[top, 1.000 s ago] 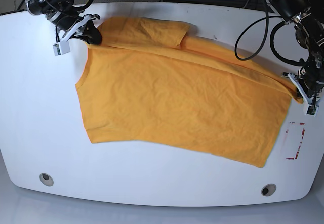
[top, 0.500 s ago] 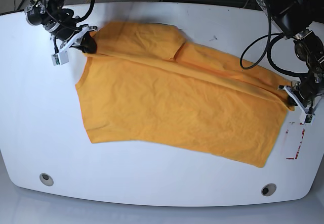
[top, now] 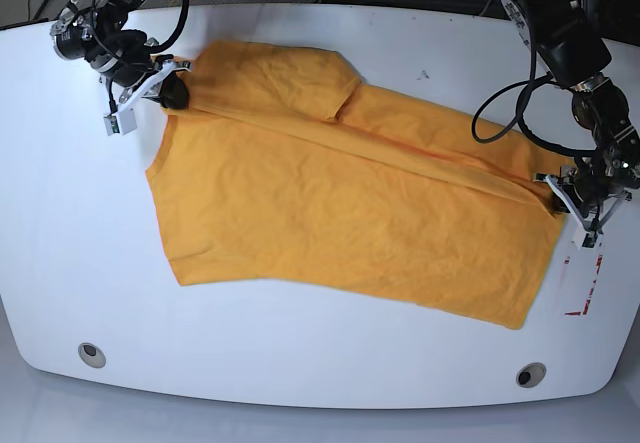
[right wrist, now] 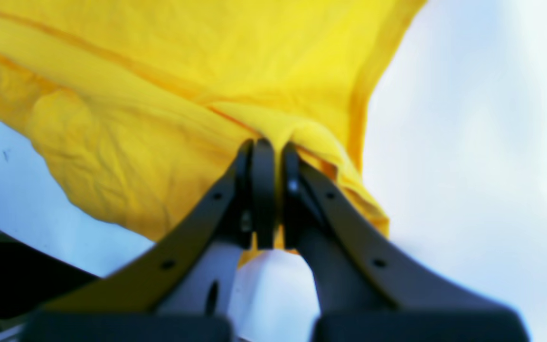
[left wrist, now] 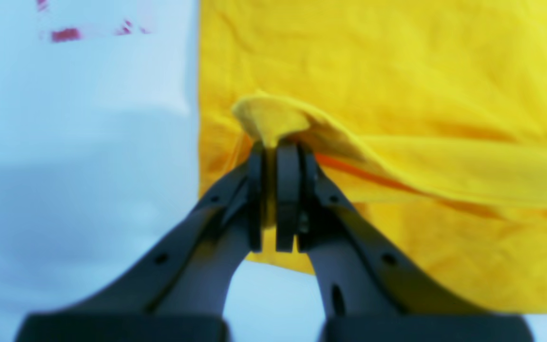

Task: Layout the t-shirt on the table in an organized manner, then fold the t-shirt properly
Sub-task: 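Lift the shirt edge with both grippers and fold it over the shirt, then release the left gripper and regrasp the shirt with the right gripper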

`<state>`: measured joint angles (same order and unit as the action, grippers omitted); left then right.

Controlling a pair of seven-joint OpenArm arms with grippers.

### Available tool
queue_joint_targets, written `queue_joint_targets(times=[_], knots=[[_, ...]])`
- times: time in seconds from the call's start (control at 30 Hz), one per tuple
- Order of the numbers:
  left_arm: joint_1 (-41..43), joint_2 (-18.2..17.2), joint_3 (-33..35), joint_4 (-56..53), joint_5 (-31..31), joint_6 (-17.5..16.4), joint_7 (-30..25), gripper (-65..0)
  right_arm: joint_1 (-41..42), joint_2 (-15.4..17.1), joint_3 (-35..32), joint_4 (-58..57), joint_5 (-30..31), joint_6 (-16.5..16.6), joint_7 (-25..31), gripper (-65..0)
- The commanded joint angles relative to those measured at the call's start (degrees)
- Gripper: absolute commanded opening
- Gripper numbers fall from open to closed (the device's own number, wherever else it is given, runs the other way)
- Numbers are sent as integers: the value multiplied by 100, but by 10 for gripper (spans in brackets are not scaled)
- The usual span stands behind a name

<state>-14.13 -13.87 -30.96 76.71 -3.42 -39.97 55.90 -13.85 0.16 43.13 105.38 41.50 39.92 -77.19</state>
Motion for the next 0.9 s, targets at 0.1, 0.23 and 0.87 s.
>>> queue_joint_targets(times=[0.1,0.23,0.87], knots=[[-77,-112,-12,79,-23,-3,-232,-643,88,164,25,-81,83,8,66,-469],[-68,-130,-20,79,-23,-3,-232,-572,88,190,25,-99,83,8,66,-262],[-112,-358,-56,123,-76,-3,-205,-290,-730,190,7,323,936,8,48,-106]])
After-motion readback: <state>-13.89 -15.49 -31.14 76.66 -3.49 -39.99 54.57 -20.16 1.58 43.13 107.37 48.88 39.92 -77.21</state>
